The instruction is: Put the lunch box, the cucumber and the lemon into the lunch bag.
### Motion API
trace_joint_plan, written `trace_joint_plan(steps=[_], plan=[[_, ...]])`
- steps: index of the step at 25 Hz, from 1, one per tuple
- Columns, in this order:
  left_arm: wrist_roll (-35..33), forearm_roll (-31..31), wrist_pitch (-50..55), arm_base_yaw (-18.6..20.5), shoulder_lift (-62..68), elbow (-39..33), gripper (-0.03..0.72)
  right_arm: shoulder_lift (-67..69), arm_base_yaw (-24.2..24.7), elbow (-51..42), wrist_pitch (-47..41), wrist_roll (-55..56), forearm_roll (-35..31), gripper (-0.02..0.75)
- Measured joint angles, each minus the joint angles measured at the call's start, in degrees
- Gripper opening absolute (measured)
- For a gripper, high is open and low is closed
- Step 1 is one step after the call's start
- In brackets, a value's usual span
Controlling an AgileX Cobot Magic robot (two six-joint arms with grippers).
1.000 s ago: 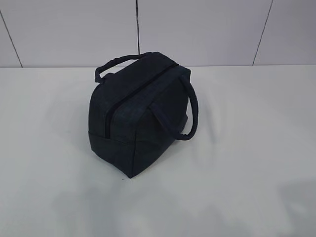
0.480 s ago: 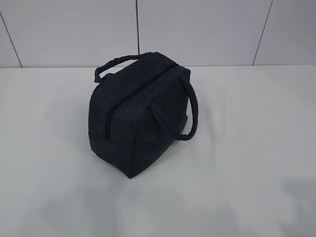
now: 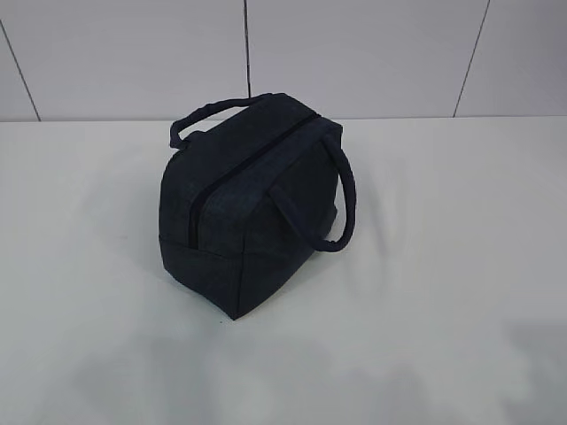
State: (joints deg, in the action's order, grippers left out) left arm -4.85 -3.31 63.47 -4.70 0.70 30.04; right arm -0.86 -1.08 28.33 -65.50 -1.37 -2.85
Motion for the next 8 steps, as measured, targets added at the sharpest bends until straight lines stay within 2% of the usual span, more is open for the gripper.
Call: trace_joint_plan(steps=[8], plan=[[0.0,0.0,0.0,0.0,0.0,0.0,0.246,0.0,0.0,0.0,0.0,0.0,0.0,0.370]])
